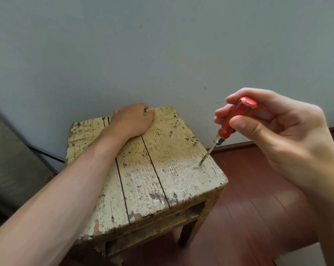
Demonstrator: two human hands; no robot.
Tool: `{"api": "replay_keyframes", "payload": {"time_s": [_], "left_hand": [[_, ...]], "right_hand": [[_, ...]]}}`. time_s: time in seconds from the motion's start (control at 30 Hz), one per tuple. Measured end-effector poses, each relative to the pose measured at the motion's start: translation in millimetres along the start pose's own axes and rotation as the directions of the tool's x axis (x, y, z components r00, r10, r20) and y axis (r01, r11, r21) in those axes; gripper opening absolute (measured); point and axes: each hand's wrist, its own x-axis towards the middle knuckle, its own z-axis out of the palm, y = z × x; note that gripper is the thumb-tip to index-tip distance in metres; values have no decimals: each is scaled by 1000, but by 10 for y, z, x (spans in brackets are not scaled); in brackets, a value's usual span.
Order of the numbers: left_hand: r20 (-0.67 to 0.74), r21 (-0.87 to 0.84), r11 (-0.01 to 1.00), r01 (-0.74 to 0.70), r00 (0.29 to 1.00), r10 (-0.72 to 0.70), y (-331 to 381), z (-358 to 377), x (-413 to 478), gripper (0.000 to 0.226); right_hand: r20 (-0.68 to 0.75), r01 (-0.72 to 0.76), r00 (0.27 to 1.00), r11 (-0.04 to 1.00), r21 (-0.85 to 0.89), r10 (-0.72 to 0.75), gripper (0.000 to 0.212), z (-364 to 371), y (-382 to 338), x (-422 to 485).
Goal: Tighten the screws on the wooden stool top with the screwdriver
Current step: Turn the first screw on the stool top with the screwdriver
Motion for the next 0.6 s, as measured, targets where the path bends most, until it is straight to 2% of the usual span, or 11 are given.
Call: {"api": "replay_keyframes", "payload": {"time_s": [0.17,0.43,0.6], "left_hand": [[-7,0,1000,-4,1000,4,-8,12,12,53],[0,1,1000,-3,1000,3,-7,1,5,54],[-3,2,1000,-6,1000,6,-13,14,6,54]], "right_hand": [[-166,2,986,999,-36,-7,23,133,-38,-63],[-214,-71,975,997,-27,64,26,138,-15,-100],[-243,-12,970,999,-45,1,20,165,87,-36]]}}
